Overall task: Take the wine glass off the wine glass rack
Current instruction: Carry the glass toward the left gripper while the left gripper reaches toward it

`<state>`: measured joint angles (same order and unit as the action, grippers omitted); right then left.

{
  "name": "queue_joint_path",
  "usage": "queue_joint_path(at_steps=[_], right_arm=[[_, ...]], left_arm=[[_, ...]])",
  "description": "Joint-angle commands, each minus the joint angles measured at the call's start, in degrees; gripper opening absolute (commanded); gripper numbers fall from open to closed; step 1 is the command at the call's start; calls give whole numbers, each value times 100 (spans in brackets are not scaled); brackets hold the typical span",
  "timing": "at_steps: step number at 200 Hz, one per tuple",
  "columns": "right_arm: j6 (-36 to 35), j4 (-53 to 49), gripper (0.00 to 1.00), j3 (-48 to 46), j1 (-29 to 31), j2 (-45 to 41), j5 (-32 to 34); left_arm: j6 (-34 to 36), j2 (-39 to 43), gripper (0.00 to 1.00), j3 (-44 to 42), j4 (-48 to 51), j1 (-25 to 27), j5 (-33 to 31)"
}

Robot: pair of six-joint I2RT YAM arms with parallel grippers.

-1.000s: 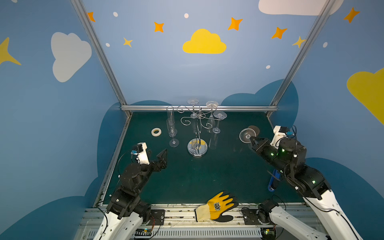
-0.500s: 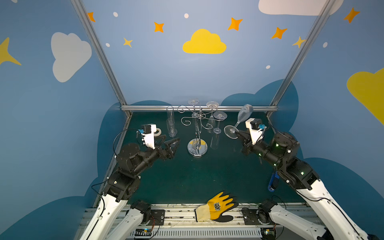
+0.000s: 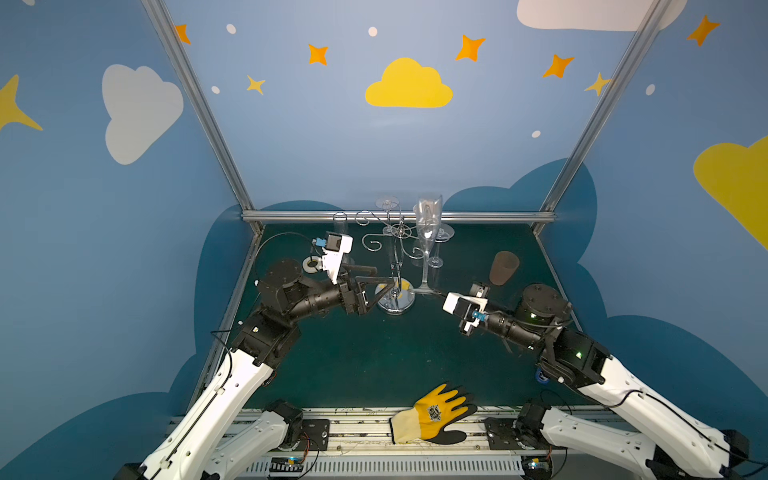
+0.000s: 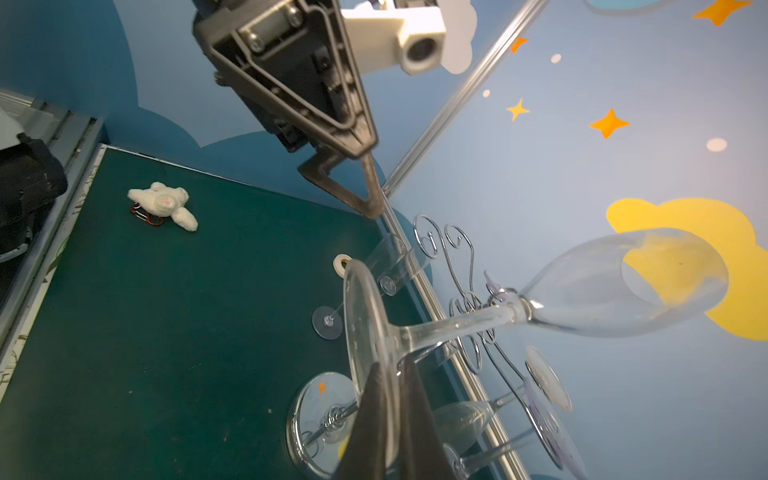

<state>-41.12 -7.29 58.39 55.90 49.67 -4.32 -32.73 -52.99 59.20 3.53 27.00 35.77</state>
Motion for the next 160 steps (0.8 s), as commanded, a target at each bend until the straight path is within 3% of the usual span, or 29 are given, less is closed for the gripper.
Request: queue_joint_path(at_steps=[1, 76, 160], right_arm=[[-761, 745, 0, -64, 254, 58, 428], [-1609, 1284, 0, -198, 961, 339, 895], [-1890, 1643, 0, -397, 1426, 421, 1320]], left_arm=[[-34, -63, 93, 104, -352, 150, 406], [-70, -209, 82, 36, -638, 450, 601], [-525, -211, 48, -204, -1198, 468, 404]])
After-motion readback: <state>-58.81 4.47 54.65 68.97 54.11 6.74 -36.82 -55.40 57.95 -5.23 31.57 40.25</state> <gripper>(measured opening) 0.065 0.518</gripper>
